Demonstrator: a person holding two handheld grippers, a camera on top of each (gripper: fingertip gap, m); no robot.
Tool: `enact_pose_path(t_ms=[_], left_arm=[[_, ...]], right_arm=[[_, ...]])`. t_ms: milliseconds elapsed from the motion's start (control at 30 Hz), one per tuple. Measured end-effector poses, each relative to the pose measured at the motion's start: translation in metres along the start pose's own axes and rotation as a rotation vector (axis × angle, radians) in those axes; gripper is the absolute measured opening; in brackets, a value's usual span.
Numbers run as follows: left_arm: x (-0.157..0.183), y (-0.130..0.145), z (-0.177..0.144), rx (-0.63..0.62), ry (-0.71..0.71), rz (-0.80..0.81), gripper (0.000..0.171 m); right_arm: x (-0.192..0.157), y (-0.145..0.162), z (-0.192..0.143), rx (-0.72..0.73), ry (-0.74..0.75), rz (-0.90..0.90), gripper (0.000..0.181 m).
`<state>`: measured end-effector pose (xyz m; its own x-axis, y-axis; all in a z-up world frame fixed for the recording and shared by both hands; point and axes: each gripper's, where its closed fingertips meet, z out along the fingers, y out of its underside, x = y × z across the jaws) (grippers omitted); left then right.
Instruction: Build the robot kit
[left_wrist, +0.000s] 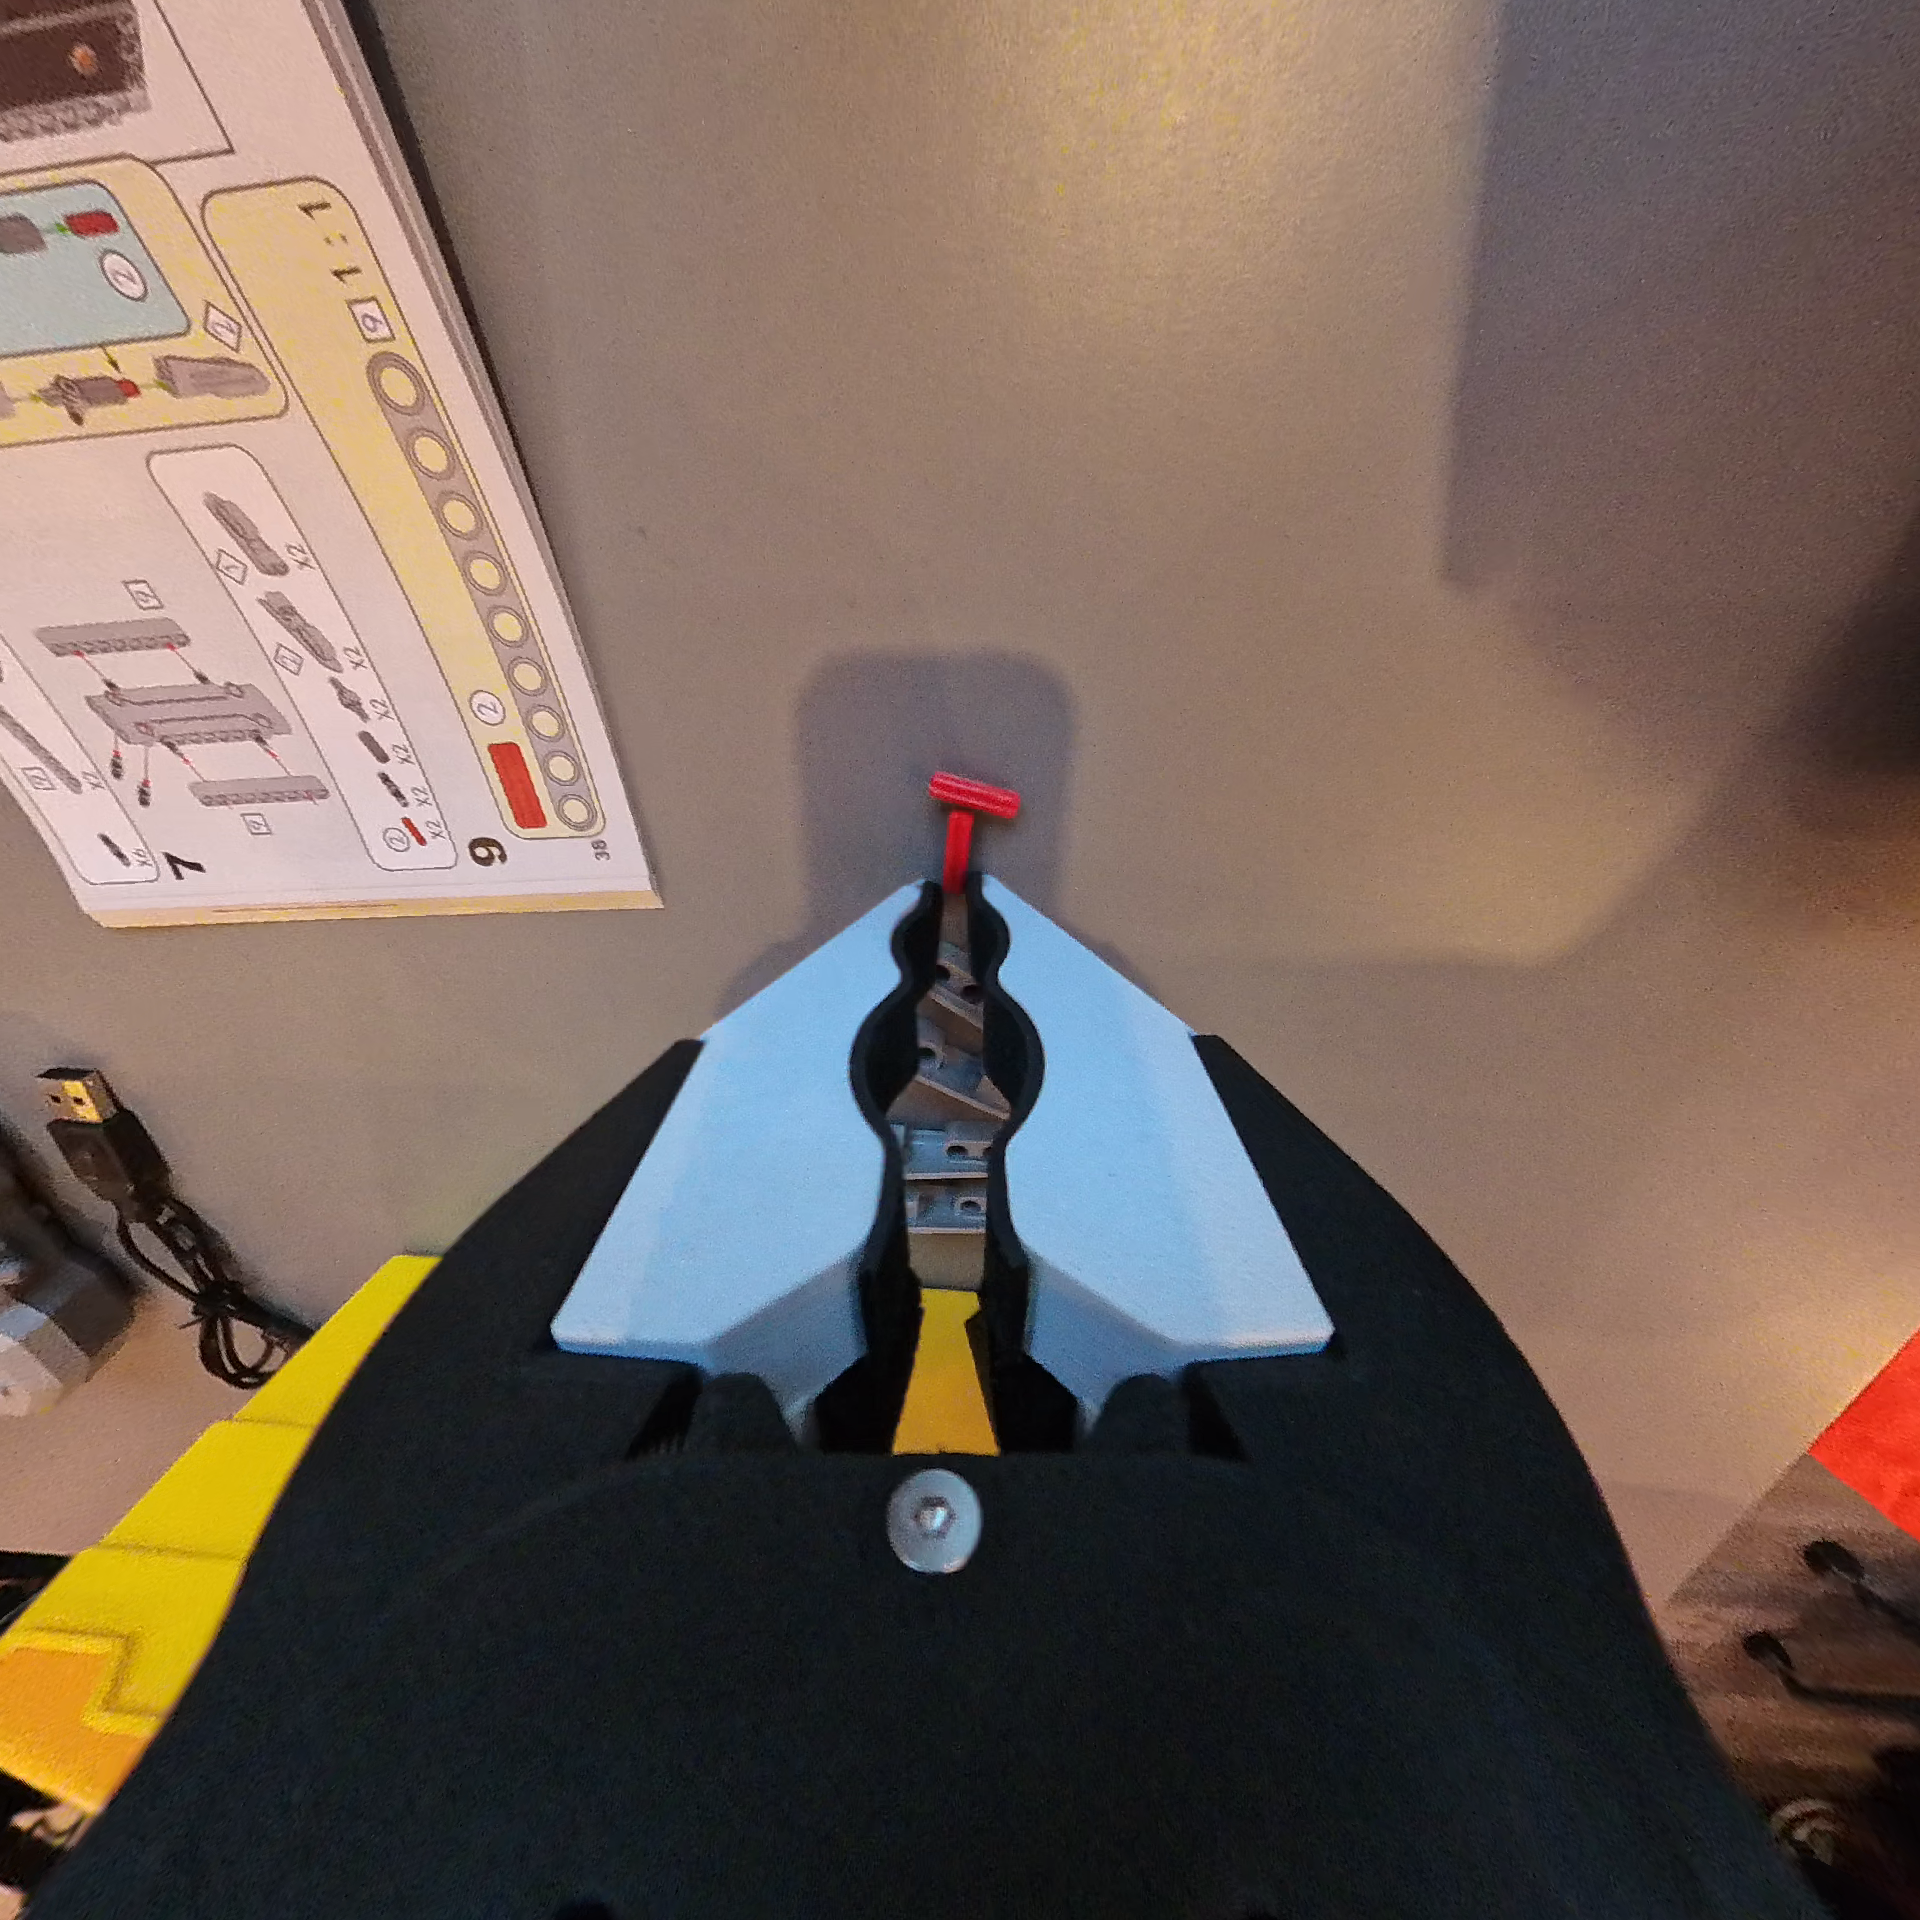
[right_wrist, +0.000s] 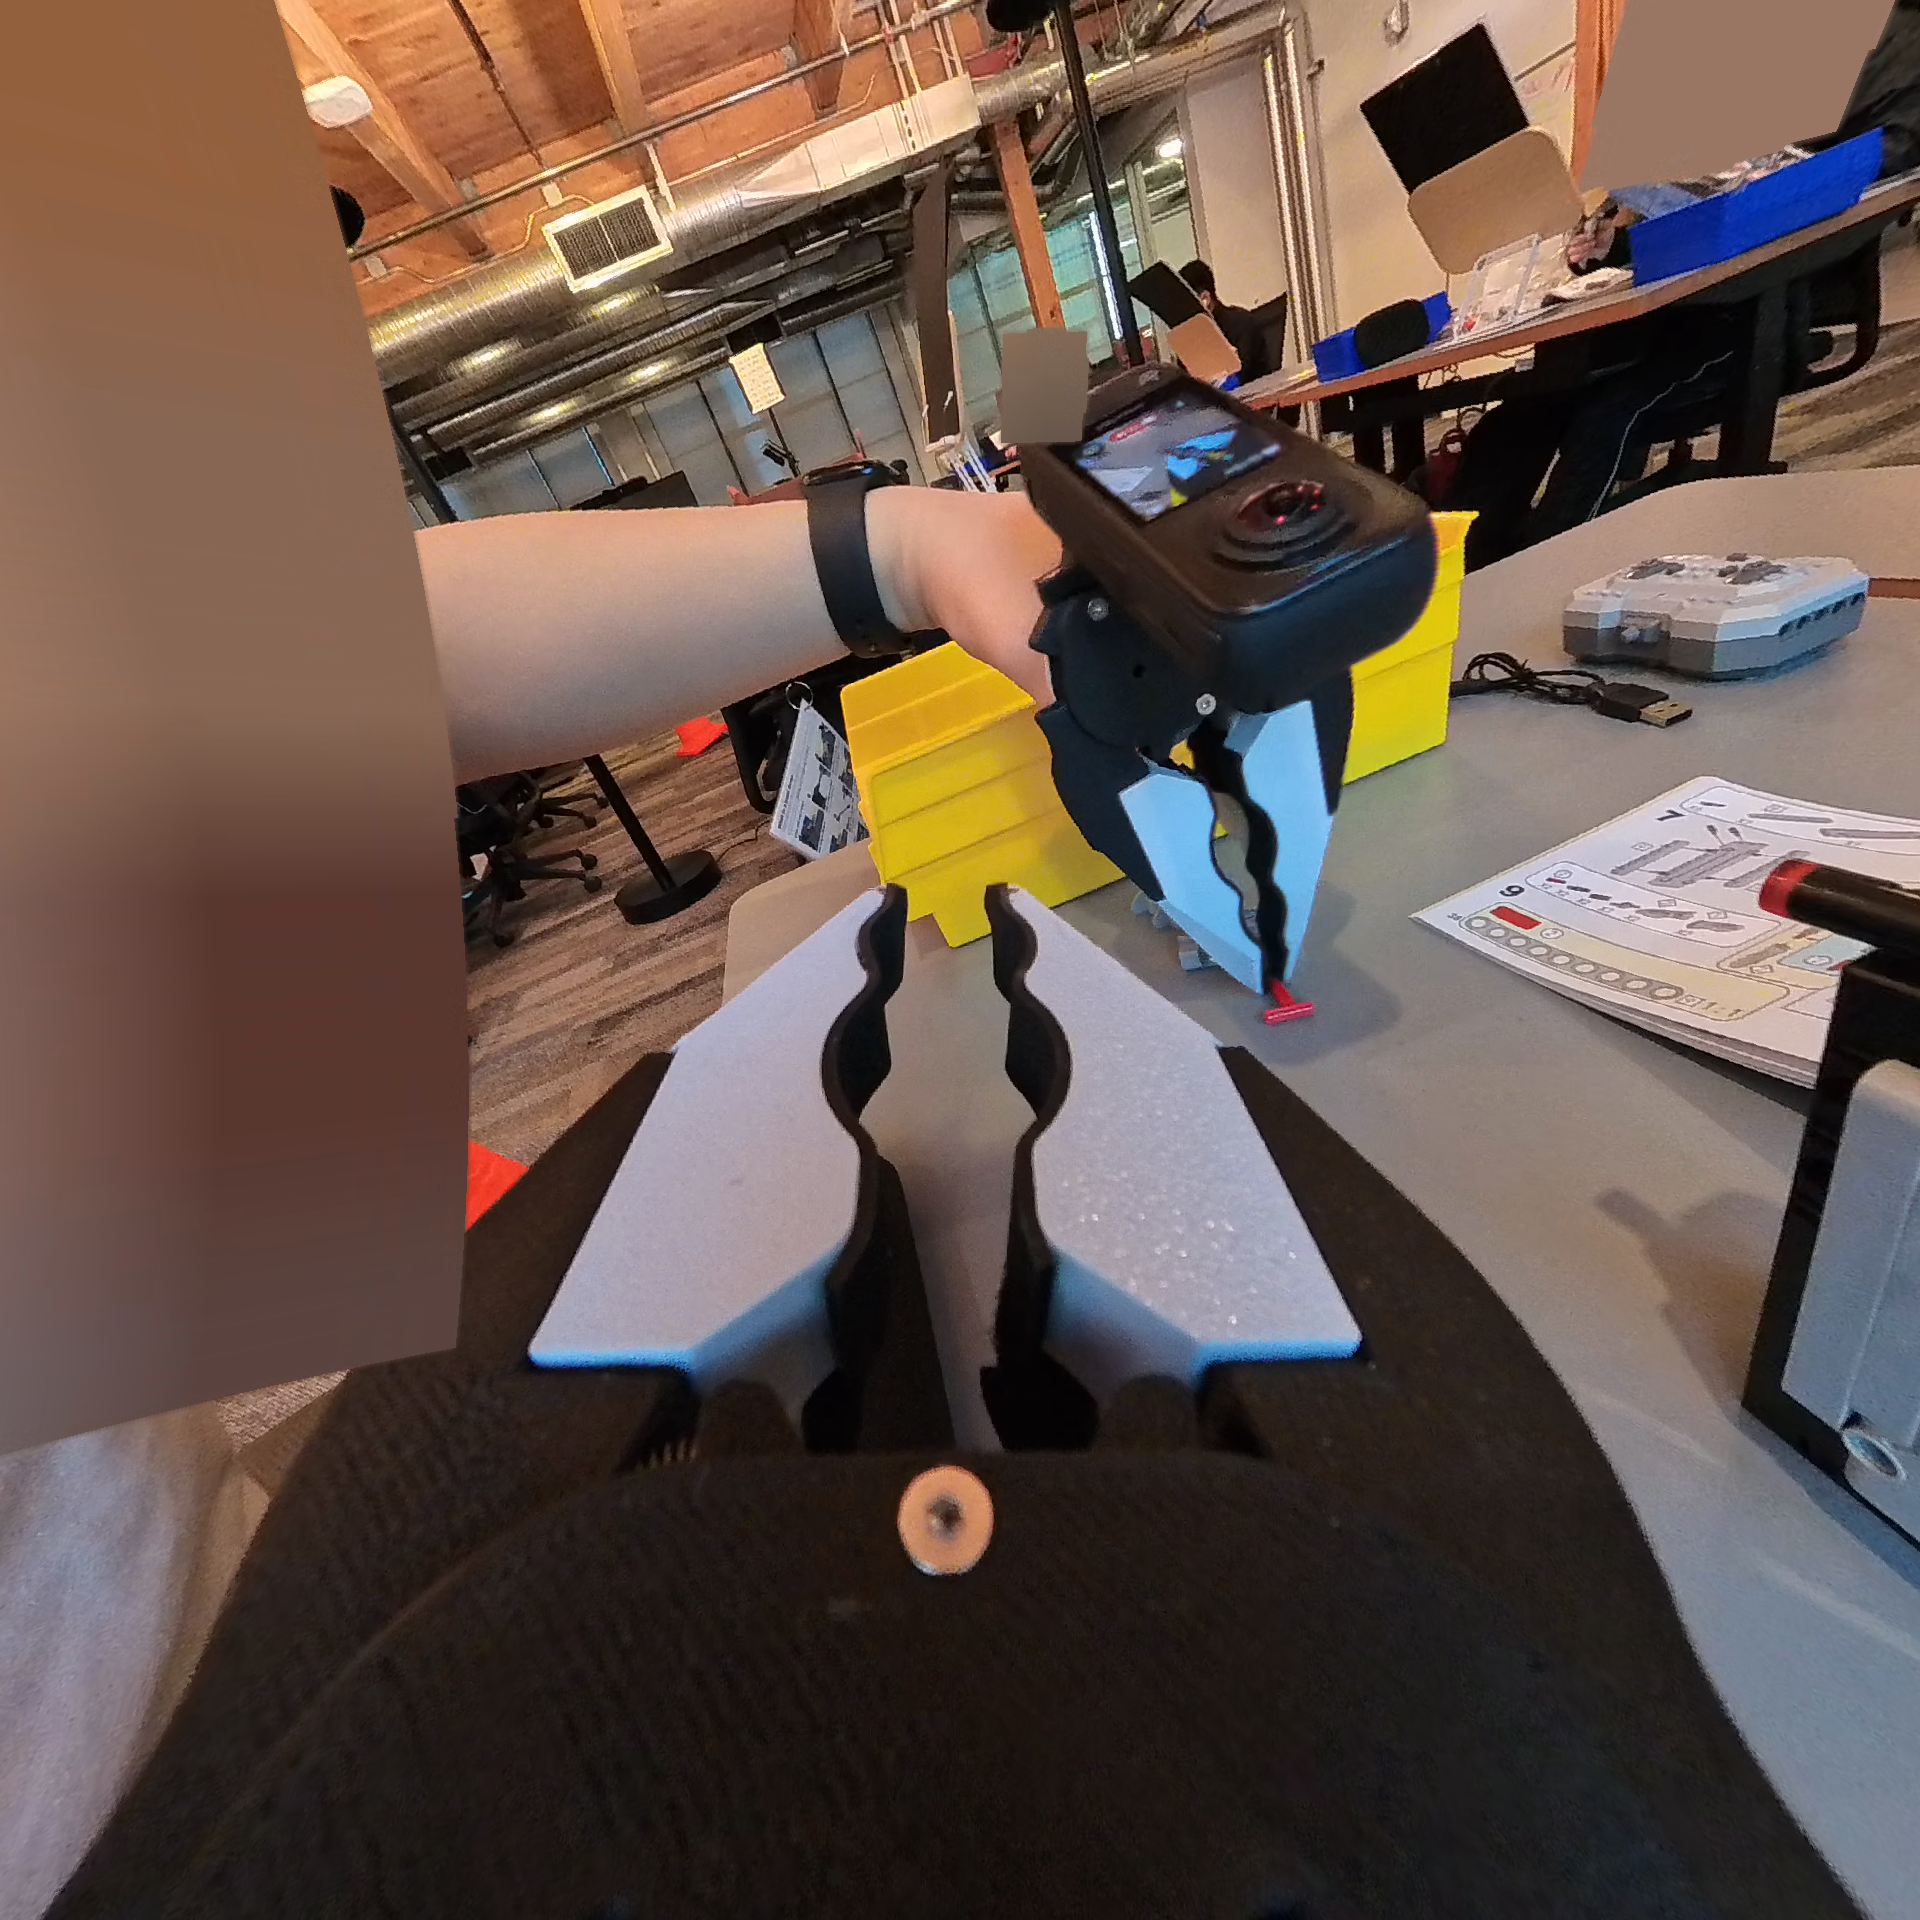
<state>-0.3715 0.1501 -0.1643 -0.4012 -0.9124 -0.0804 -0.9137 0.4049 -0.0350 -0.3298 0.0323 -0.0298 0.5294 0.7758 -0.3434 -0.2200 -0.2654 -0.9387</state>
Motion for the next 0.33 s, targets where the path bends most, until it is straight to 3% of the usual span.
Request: enact_pose_path(t_ms=[333], left_arm=[[0.005,-0.0039,-0.0019,0.013,0.051,-0.036,0.004]], right_arm=[[-0.0017,0.0029,0.0018,-0.013,-0.011,0.007,0.015]])
